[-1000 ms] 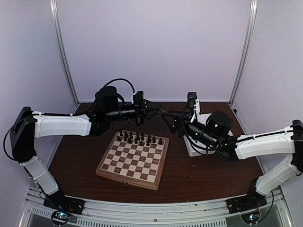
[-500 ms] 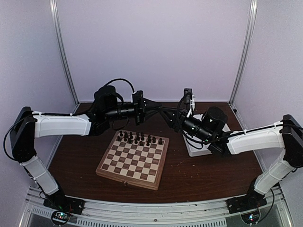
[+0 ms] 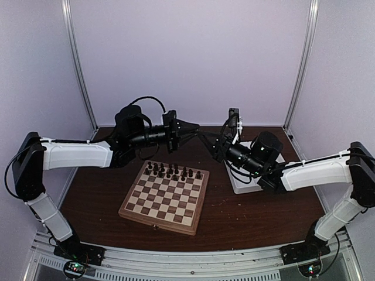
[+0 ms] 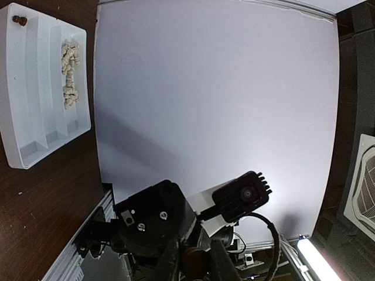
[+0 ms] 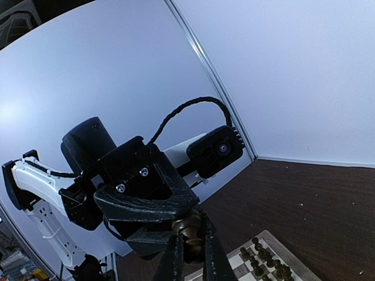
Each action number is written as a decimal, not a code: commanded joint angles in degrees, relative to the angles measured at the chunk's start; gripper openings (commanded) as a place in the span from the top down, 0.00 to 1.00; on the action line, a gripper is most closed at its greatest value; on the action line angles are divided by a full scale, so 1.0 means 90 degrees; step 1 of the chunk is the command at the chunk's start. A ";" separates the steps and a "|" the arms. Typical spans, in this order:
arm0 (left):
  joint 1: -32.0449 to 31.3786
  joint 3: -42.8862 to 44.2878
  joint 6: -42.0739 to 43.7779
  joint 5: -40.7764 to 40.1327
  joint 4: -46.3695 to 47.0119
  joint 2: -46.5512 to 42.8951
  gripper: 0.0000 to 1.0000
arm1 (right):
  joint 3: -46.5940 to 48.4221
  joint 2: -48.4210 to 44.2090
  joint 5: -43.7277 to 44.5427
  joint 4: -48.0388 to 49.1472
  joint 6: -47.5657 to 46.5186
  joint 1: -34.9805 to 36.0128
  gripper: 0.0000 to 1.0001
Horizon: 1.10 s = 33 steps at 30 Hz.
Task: Set up the chess pieces on the board
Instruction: Place the chess piece on the chessboard.
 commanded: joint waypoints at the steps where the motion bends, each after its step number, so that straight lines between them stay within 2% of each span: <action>1: -0.0010 -0.0008 -0.0057 0.0156 0.0449 0.0124 0.84 | 0.0014 -0.0220 -0.0136 0.0003 -0.0029 -0.0031 1.00; 6: -0.0010 0.0000 0.0001 0.0248 0.0445 0.0163 0.74 | 0.0004 -0.0321 -0.0118 -0.0232 -0.0120 -0.0033 1.00; 13: 0.0041 -0.0207 0.0226 0.0295 0.0293 0.0080 0.53 | -0.0095 -0.0678 0.0098 -0.0883 -0.0246 -0.0084 1.00; 16: 0.0142 -0.0328 0.0777 0.0340 -0.0295 -0.0139 0.44 | -0.0113 -0.0916 0.0123 -0.1417 -0.0373 -0.0125 1.00; 20: 0.0370 -0.0562 0.1785 0.0283 -0.1632 -0.0585 0.39 | -0.0080 -0.1181 -0.0035 -0.2214 -0.0586 -0.0172 1.00; 25: 0.0727 -0.0770 0.3079 -0.0147 -0.3426 -0.1275 0.37 | 0.0739 -0.1211 -0.0147 -0.4619 -0.1068 -0.0185 1.00; 29: 0.0914 -0.0571 0.4366 -0.1035 -0.5271 -0.1861 0.37 | 0.1424 -0.0982 -0.0168 -0.6302 -0.1294 -0.0190 1.00; 33: 0.0966 -0.0253 0.5493 -0.1937 -0.6426 -0.2161 0.36 | 0.2585 -0.0259 -0.0042 -0.8591 -0.1627 -0.0180 1.00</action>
